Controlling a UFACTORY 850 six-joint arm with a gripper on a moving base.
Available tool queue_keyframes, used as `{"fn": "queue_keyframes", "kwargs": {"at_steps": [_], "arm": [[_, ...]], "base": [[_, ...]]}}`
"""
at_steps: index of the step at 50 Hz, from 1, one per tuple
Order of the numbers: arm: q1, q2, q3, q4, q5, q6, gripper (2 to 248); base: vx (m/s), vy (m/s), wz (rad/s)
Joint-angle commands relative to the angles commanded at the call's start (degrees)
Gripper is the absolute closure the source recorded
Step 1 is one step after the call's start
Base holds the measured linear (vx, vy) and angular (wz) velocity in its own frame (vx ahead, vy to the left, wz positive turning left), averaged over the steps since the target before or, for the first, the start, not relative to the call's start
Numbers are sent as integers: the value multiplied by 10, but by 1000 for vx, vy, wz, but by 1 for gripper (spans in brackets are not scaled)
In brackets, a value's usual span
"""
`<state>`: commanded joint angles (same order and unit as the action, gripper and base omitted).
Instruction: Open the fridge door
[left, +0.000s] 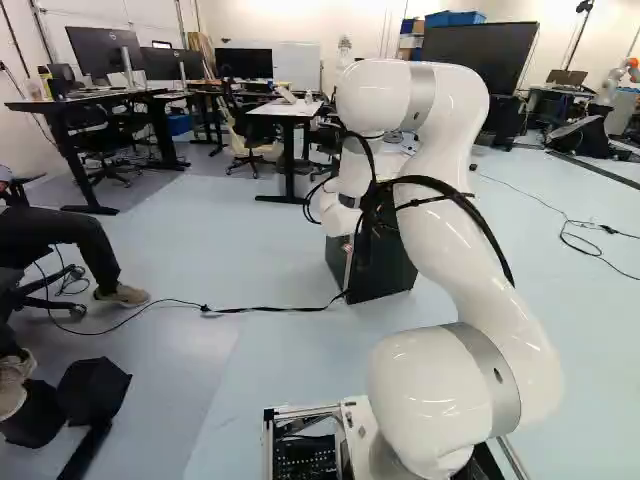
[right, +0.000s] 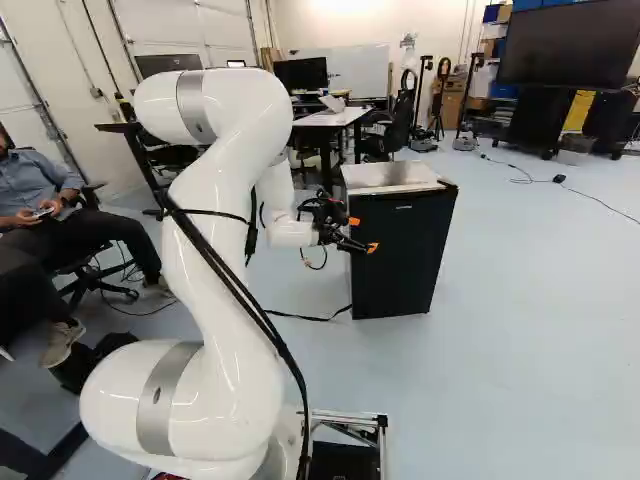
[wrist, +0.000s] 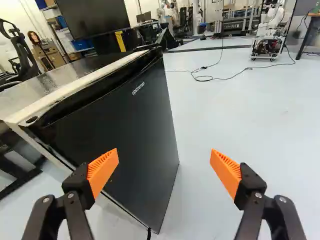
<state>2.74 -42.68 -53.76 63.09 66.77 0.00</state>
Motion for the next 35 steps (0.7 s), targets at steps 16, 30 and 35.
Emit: {"fn": "queue_keyframes", "kwargs": {"at_steps": [16, 30, 35], "arm": [[9, -1, -2, 0, 4, 0, 3], [21, -1, -3, 0, 10, 0, 3], [25, -3, -5, 0, 12, 0, 3]], "base": [[0, 0, 0], [0, 0, 0], [0, 0, 0]]}}
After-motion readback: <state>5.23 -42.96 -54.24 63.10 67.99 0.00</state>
